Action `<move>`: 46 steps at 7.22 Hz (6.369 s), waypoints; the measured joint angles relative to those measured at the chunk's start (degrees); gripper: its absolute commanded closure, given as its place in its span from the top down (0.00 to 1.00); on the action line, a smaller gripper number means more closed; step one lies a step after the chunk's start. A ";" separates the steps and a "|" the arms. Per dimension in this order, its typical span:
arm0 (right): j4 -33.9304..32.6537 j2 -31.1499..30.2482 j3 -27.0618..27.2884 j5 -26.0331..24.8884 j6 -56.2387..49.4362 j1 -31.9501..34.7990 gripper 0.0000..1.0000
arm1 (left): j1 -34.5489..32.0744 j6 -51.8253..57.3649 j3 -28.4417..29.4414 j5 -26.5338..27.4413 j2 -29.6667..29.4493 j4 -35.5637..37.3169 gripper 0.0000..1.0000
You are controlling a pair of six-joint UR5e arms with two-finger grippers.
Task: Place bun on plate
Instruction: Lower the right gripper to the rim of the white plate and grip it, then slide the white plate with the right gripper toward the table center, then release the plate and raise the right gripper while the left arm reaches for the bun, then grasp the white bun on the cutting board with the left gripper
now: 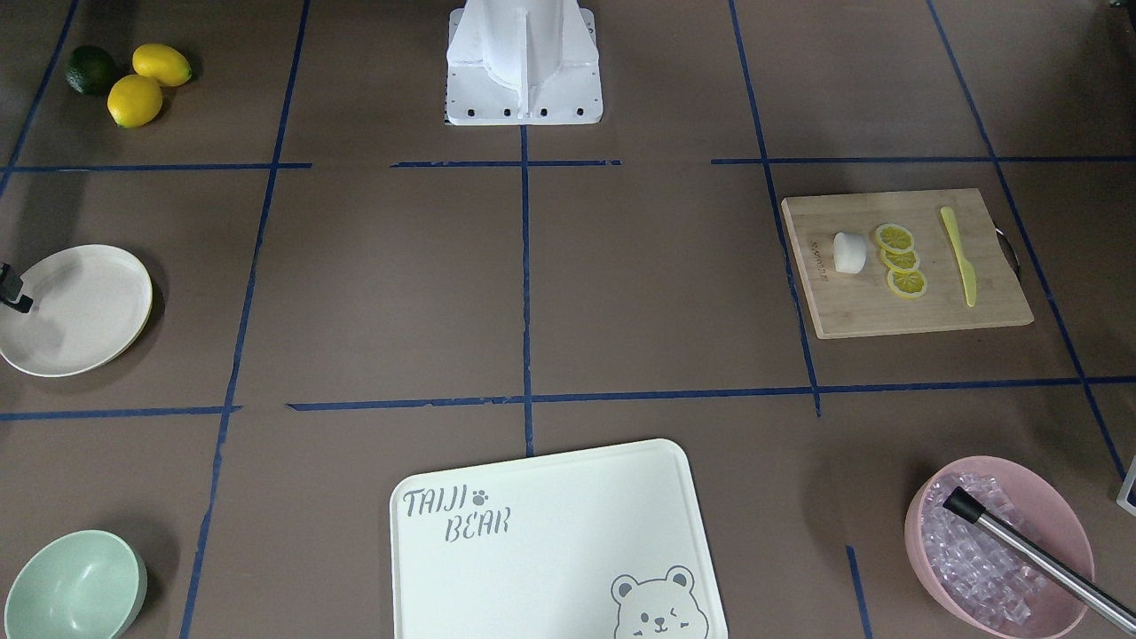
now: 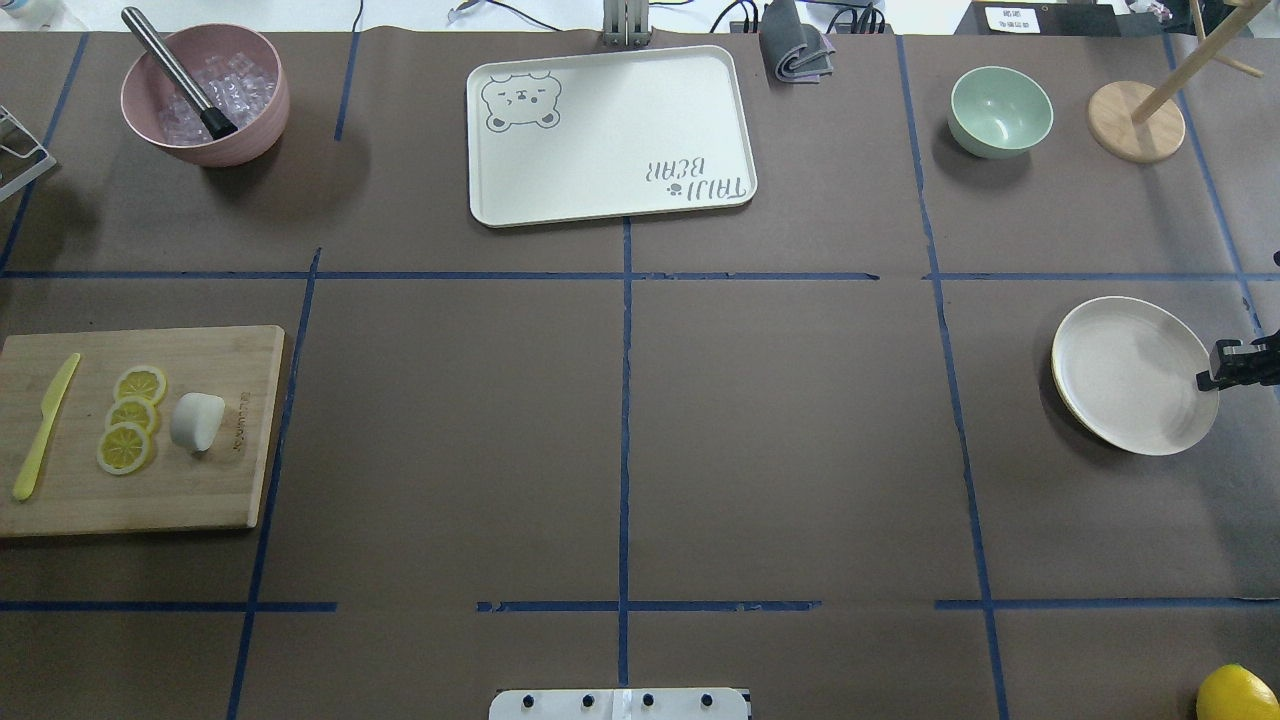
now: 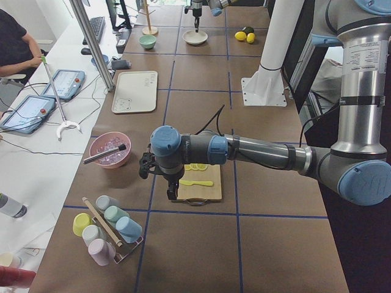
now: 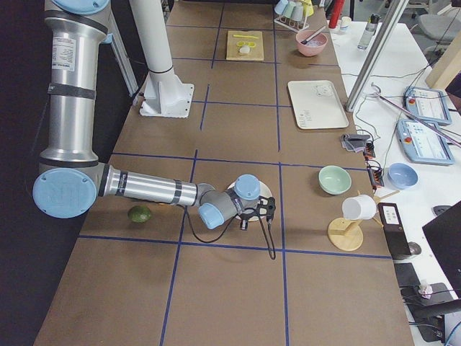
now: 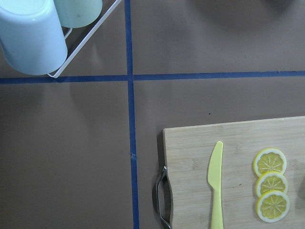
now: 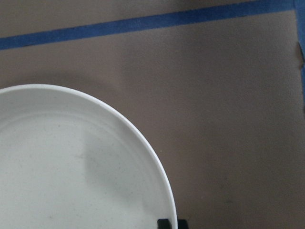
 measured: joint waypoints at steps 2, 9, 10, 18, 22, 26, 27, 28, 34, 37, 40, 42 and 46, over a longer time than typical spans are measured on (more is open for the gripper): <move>0.04 0.11 2.16 2.21 0.40 0.51 0.00 | 0.01 -0.05 -0.30 0.02 0.00 0.00 1.00; 5.79 8.05 1.39 10.33 17.21 2.04 0.00 | 0.04 -1.24 -5.08 0.20 0.78 0.40 1.00; 5.81 9.57 1.28 12.69 21.11 1.96 0.00 | 0.01 -1.27 -5.90 0.24 1.10 0.48 1.00; 4.40 30.43 2.08 -5.96 48.96 -19.28 0.00 | -0.02 -0.88 -10.62 0.05 6.71 -0.16 1.00; -4.72 37.69 1.75 -20.13 53.03 -29.99 0.01 | -0.02 -1.01 -11.65 0.00 7.34 -0.34 1.00; -6.15 37.92 1.74 -22.19 53.09 -32.95 1.00 | 0.03 -1.18 -11.41 0.00 7.46 -0.35 1.00; -6.45 37.89 2.29 -21.97 53.07 -32.71 1.00 | 0.39 -1.63 -11.04 -0.02 7.40 -0.37 1.00; -7.37 37.63 3.58 -20.61 52.99 -31.34 1.00 | 2.31 -3.88 -10.91 -0.04 6.99 -1.17 1.00; -12.47 18.89 14.91 -2.49 32.92 -7.74 1.00 | 35.94 -37.44 -9.45 12.57 0.75 -22.61 1.00; -14.17 11.93 15.41 -2.12 15.71 -1.82 1.00 | 43.24 -42.42 -3.65 17.99 -3.22 -27.07 1.00; -14.81 11.45 15.52 -2.10 13.86 -1.28 1.00 | 45.33 -45.41 -1.27 18.14 -3.74 -29.24 0.75; -14.84 11.46 15.53 -2.09 13.81 -1.27 1.00 | 45.98 -45.81 -0.96 18.25 -3.66 -29.23 0.46; -14.84 11.48 15.45 -2.00 13.80 -1.44 1.00 | 46.05 -46.01 -1.47 18.28 -3.73 -29.18 0.32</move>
